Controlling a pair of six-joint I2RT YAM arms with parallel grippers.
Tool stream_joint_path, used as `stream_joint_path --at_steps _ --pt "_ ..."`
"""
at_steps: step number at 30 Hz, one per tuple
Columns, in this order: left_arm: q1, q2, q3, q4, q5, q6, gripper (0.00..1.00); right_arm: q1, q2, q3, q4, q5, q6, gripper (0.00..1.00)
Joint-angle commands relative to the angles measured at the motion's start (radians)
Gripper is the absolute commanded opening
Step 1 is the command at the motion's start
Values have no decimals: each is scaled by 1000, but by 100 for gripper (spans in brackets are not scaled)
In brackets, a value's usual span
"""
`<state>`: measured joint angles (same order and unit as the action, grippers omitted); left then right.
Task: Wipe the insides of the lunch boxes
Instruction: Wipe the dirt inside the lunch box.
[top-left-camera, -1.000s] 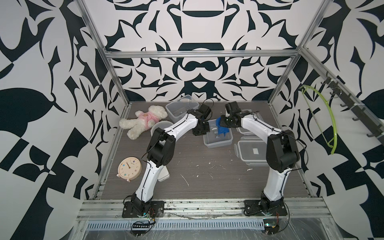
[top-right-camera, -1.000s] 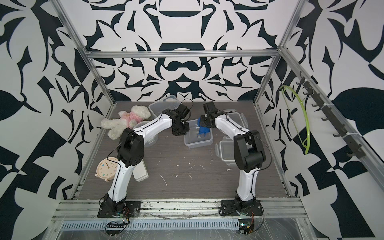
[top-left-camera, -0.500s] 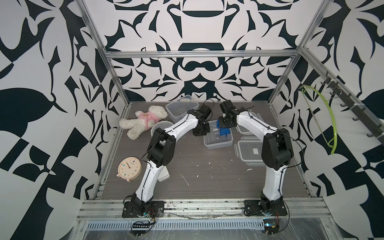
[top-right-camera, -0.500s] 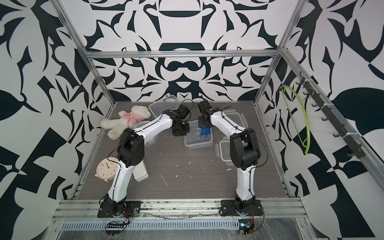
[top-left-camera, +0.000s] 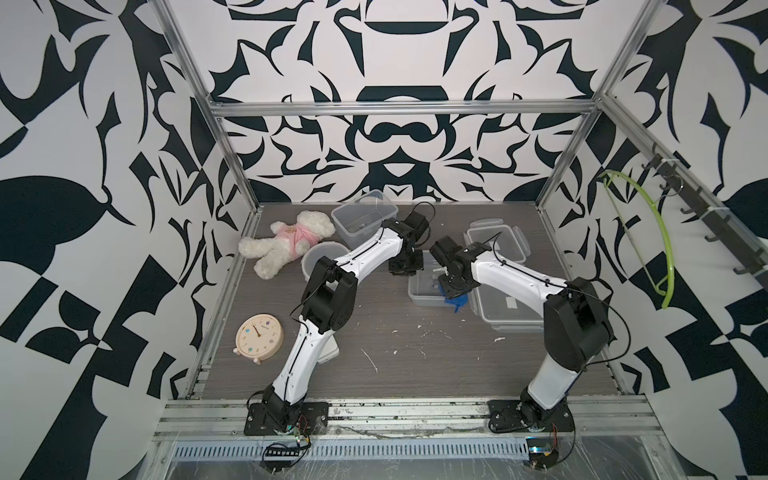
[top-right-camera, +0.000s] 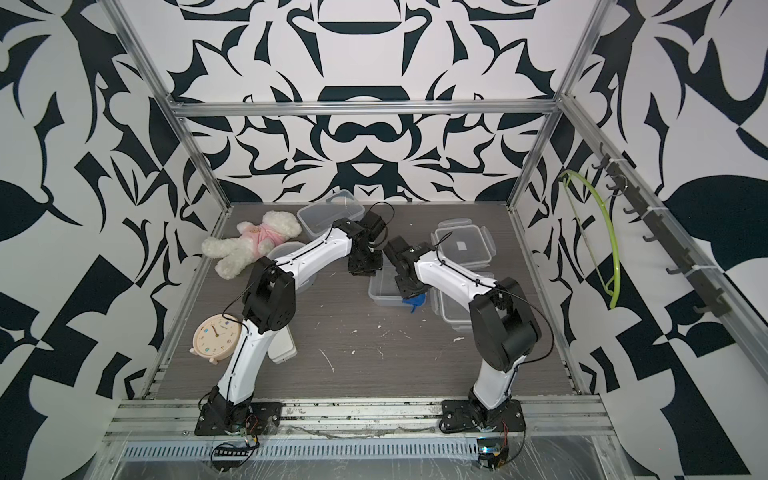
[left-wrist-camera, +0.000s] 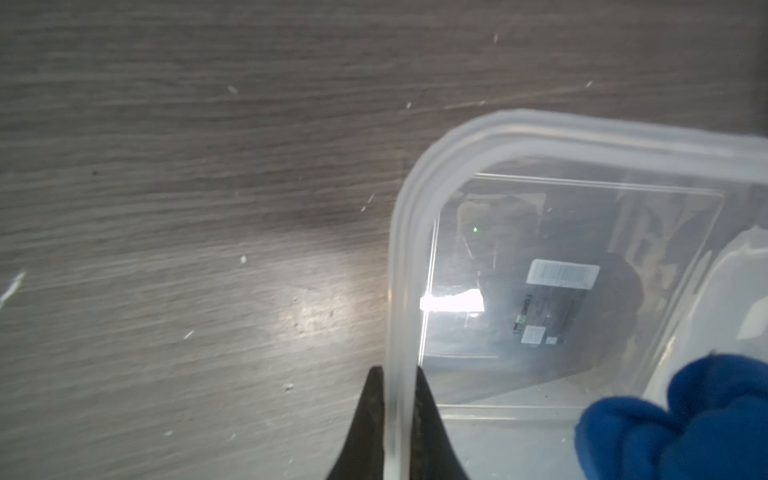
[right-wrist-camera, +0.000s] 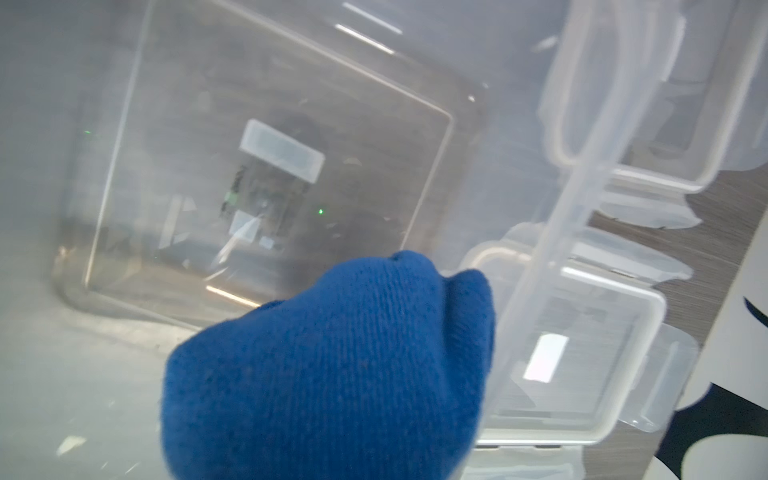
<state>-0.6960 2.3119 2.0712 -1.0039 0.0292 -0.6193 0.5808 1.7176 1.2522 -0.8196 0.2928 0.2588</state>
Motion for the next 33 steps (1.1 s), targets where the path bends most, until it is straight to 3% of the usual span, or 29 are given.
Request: stream_joint_path --at_steps 1,7,13,20,26,33 --pt "32 14 45 -20 -46 -24 0 16 -73 -59 -28 -152 31 0" --pt "29 3 30 0 -4 -47 0 16 -86 -131 289 -485 82 0" --pt "9 -18 0 22 11 -65 0 74 78 -12 449 -635 135 0" --pt "7 -24 -4 21 15 -67 0 116 137 7 509 -636 152 0" --pt "6 -56 -34 27 33 -62 0 -51 161 -8 467 -558 140 0" --pt "-8 -71 -75 46 62 -72 0 -94 313 239 438 -600 92 0"
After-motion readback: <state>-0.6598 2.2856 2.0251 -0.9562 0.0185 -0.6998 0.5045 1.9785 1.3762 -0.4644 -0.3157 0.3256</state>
